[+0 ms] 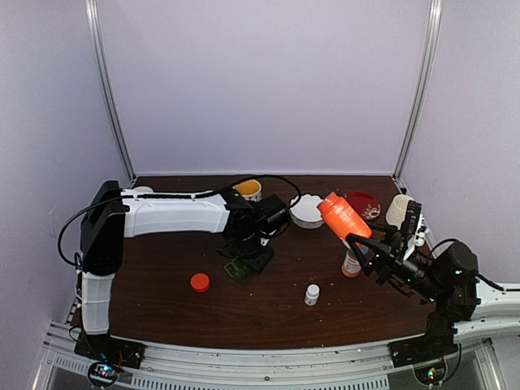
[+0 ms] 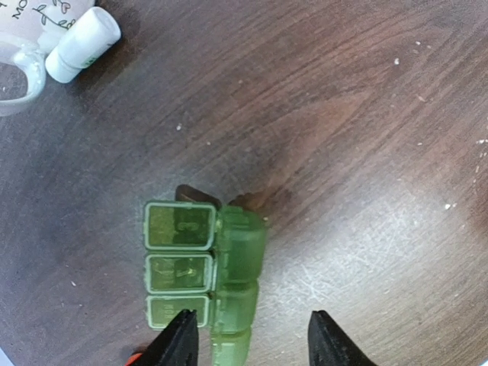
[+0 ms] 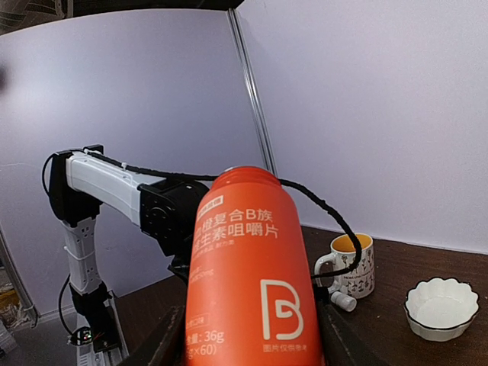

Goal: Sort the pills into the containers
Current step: Place the pill container at the center of the board, then adjust the pill container at the center of the board.

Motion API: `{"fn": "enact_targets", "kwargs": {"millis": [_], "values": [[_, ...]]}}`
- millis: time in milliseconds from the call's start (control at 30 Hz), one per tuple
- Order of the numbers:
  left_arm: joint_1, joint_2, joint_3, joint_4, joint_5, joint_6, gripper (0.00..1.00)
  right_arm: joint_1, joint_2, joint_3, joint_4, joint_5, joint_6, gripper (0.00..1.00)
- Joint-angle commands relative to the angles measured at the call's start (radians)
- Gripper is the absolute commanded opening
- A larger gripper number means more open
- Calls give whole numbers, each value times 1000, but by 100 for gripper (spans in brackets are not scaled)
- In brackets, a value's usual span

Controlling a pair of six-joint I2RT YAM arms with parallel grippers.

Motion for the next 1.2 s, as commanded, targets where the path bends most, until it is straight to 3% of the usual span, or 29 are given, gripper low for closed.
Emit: {"fn": "enact_targets", "kwargs": {"millis": [0, 200, 367, 567, 733, 967, 1167], "values": [[25, -35, -23, -3, -22, 3, 47, -4, -2, 1, 11, 4, 2, 0], [44, -33, -48, 26, 17, 8, 32, -5, -8, 2, 6, 6, 0, 0], [48, -29, -60, 41, 40, 9, 30, -4, -7, 2, 6, 4, 1, 0], [48, -17, -67, 62, 97, 6, 21, -5, -2, 5, 10, 4, 0, 0], [47, -17, -100, 121, 181, -21, 19, -4, 1, 5, 10, 3, 0, 0], [34, -15, -104, 132, 185, -24, 15, -4, 5, 10, 10, 2, -1, 0], [14, 22, -80, 134, 186, -34, 20, -4, 15, 13, 15, 1, -3, 0]]}}
